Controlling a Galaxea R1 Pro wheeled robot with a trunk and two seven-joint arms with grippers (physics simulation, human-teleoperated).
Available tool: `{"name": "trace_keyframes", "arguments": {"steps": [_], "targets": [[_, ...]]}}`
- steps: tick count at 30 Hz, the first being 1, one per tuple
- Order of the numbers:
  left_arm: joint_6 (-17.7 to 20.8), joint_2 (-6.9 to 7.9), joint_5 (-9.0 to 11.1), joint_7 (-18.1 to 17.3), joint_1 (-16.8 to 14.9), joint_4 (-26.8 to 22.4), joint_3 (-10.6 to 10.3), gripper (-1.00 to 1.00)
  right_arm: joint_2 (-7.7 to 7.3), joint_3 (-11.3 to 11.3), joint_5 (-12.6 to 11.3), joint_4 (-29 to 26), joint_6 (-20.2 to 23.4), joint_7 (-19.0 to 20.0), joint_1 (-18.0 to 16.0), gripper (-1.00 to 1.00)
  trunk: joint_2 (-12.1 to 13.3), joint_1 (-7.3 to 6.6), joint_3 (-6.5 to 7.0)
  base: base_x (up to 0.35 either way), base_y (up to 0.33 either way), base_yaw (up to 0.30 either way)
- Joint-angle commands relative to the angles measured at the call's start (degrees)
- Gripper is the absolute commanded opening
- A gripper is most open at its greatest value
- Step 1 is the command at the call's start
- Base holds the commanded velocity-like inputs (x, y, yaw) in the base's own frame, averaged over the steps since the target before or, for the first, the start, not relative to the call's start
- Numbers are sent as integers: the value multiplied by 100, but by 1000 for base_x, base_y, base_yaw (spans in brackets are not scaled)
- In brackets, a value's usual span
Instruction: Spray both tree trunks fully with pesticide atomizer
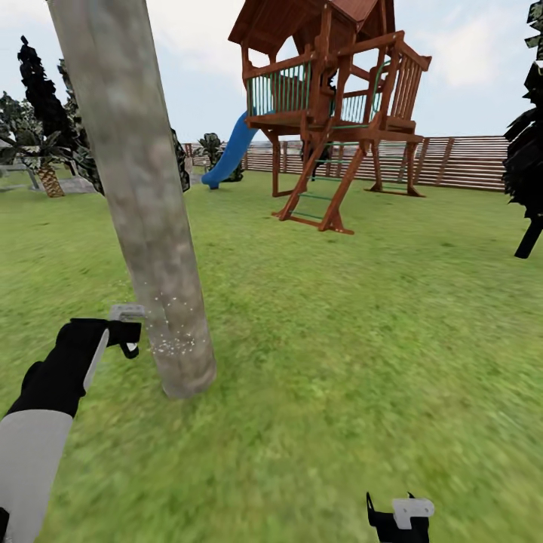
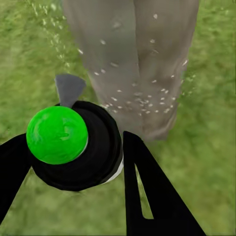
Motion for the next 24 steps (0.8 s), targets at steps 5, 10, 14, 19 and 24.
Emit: {"name": "trace_keyframes", "arguments": {"steps": [5, 10, 14, 19, 24], "targets": [[7, 63, 20, -1, -122, -20, 0, -100, 0, 1, 1, 0, 0, 0, 0, 100, 0, 0, 0, 0, 0, 36], [-3, 24, 40, 15, -110, -26, -40, -100, 0, 1, 0, 0, -3, -8, 0, 100, 0, 0, 0, 0, 0, 122], [-3, 67, 16, 21, -98, -182, -13, -100, 0, 1, 0, 0, -3, 0, 0, 100, 0, 0, 0, 64, -67, 8], [2, 60, -9, 30, -92, -218, -6, -100, 0, 1, 5, 0, -3, 0, 0, 100, 0, 0, 0, 128, -222, 0], [6, 60, -20, 35, -92, -228, -5, -100, 0, 1, 1, 0, -3, 0, 0, 100, 0, 0, 0, 7, -274, 0]]}}
